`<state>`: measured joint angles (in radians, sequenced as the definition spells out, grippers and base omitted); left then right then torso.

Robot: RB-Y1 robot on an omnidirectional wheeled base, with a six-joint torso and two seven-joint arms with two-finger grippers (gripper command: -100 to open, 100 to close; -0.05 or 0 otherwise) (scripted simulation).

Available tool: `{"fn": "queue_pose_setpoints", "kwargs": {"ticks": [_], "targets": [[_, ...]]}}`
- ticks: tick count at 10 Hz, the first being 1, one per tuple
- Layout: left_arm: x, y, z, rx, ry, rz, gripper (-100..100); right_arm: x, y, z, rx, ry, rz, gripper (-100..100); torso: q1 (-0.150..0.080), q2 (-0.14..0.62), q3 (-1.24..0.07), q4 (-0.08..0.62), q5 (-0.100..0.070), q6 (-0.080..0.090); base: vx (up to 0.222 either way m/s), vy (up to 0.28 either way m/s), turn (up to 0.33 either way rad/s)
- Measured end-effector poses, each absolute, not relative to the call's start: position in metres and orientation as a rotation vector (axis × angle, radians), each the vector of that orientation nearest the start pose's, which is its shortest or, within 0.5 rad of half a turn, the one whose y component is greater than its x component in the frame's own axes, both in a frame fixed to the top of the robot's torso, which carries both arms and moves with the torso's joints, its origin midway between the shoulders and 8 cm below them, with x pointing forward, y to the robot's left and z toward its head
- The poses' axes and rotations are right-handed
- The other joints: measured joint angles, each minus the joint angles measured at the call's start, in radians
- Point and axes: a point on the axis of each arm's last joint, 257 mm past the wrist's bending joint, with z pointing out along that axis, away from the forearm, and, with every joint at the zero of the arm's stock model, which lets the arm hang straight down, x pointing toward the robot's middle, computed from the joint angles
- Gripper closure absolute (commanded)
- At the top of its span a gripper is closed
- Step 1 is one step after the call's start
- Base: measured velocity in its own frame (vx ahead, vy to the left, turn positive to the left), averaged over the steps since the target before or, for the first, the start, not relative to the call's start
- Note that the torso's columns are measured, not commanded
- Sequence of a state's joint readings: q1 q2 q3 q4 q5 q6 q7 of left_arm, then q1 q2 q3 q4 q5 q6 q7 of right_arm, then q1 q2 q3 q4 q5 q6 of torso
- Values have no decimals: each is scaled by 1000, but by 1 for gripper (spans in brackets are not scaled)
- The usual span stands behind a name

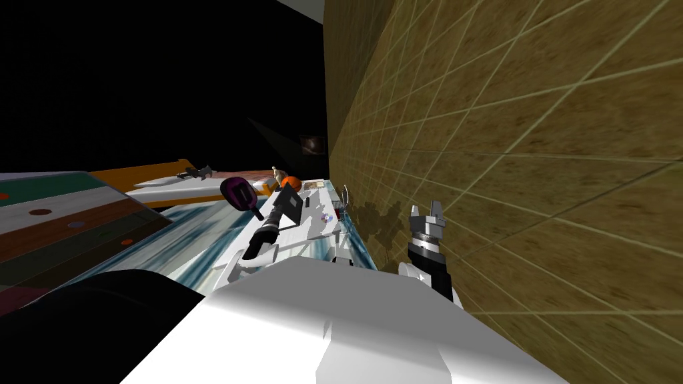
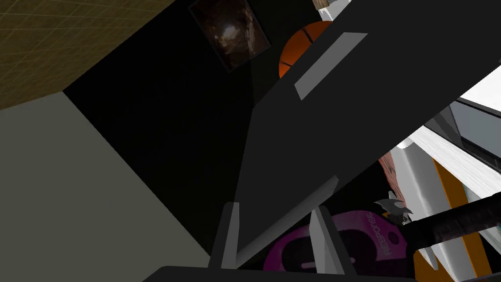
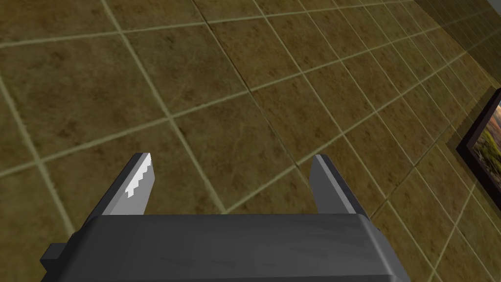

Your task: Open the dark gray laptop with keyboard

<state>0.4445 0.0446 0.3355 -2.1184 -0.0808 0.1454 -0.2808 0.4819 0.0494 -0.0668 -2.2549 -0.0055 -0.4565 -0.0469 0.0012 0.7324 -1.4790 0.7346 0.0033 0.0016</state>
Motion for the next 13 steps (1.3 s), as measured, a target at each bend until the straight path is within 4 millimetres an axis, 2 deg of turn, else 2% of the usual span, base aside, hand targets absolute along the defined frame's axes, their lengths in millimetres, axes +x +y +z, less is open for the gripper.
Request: {"fn": "queue_pose_setpoints", "kwargs": {"ticks": [3,12,13], "targets": [[386,448,-168,-1111,1115,-542,100,351,-308,11,751,581,1275,0,-5,6,3,5,-5,-1,-49,72,44],[424,419,-214,-1317,931,-886,100,351,-308,11,751,581,1275,0,-3,7,4,5,-5,-1,-36,67,57],[424,419,-216,-1322,928,-890,-100,351,-308,11,751,581,1275,0,-5,7,4,5,-5,-2,9,9,-28]]}}
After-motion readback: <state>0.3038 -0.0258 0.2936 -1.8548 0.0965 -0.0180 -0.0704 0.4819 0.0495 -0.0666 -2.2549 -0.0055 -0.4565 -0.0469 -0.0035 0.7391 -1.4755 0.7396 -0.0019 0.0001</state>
